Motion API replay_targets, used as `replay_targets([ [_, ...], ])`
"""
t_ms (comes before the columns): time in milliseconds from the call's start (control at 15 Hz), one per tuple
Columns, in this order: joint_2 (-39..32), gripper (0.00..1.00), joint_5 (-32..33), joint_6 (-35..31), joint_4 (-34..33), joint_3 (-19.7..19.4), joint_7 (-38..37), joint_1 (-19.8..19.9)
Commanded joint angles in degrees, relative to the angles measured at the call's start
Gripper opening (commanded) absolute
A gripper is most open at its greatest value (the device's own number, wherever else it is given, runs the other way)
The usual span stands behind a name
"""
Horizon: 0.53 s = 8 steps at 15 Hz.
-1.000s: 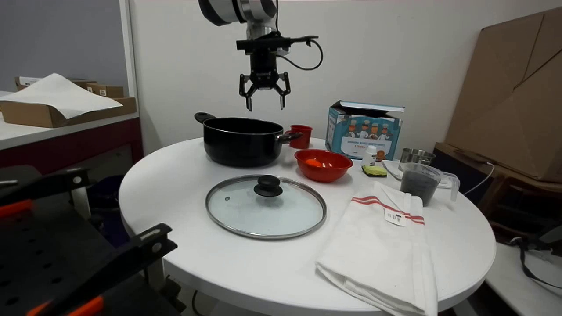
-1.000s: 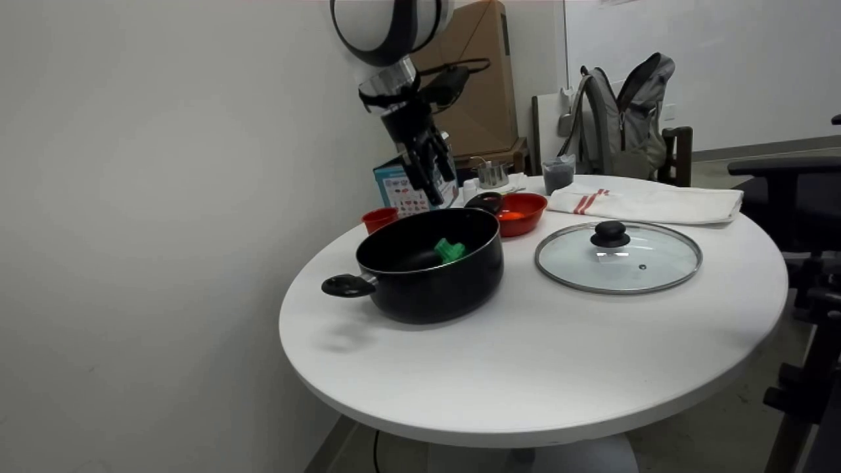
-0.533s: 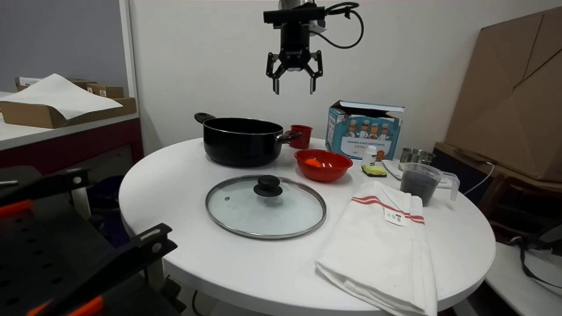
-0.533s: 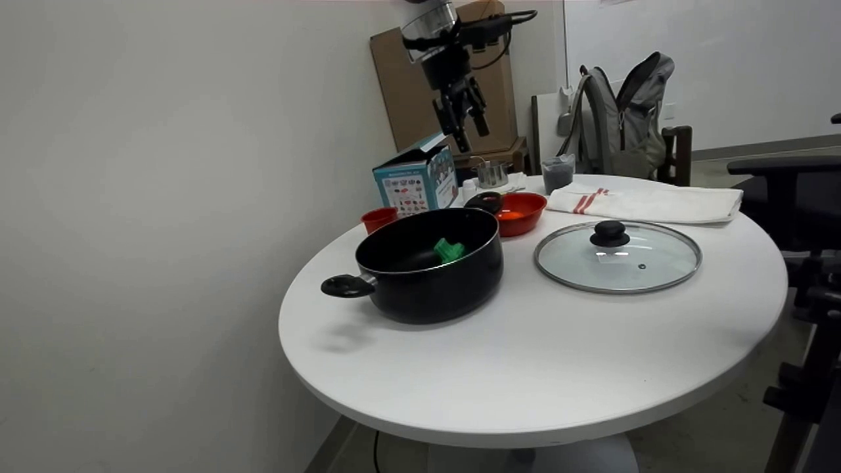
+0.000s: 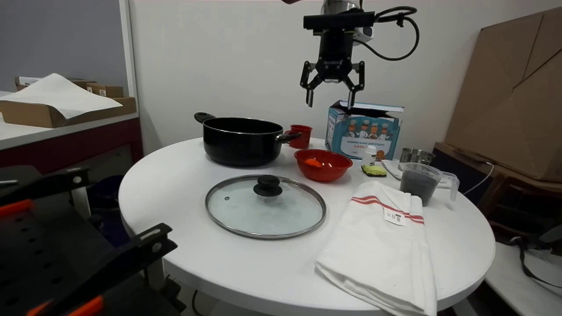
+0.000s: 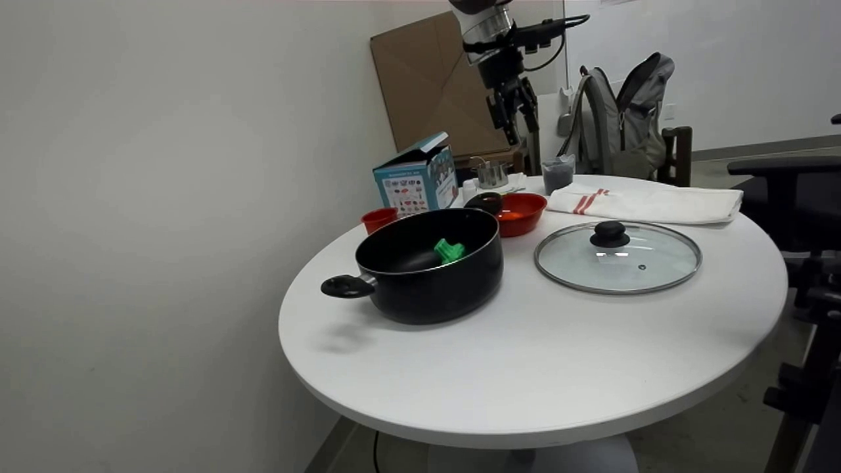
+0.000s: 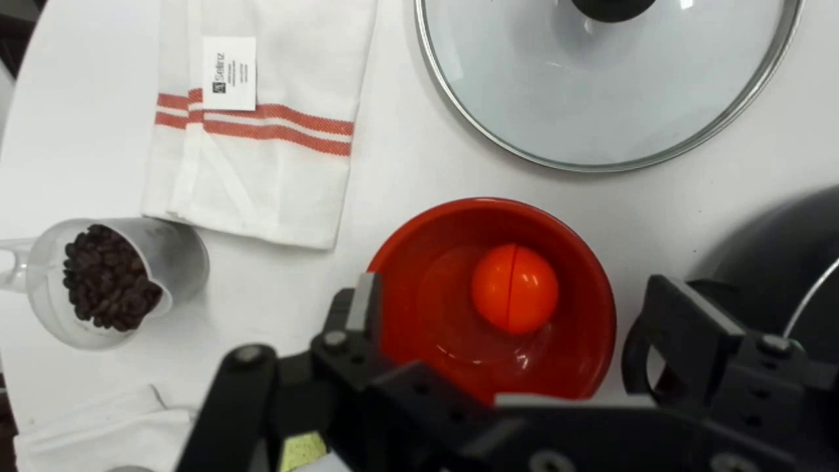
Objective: Pick the items in the bowl and put it in the pot
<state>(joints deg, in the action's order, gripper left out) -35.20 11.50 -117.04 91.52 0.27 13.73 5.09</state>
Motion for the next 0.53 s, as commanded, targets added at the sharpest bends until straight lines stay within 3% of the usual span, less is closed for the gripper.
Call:
replay_targets([
  [0, -2.22, 1.00, -1.98, 1.44, -2.01, -0.03, 2.18, 0.76],
  [467, -6.78, 1.00, -3.54, 1.15, -4.40, 0.02, 2.59, 1.95],
])
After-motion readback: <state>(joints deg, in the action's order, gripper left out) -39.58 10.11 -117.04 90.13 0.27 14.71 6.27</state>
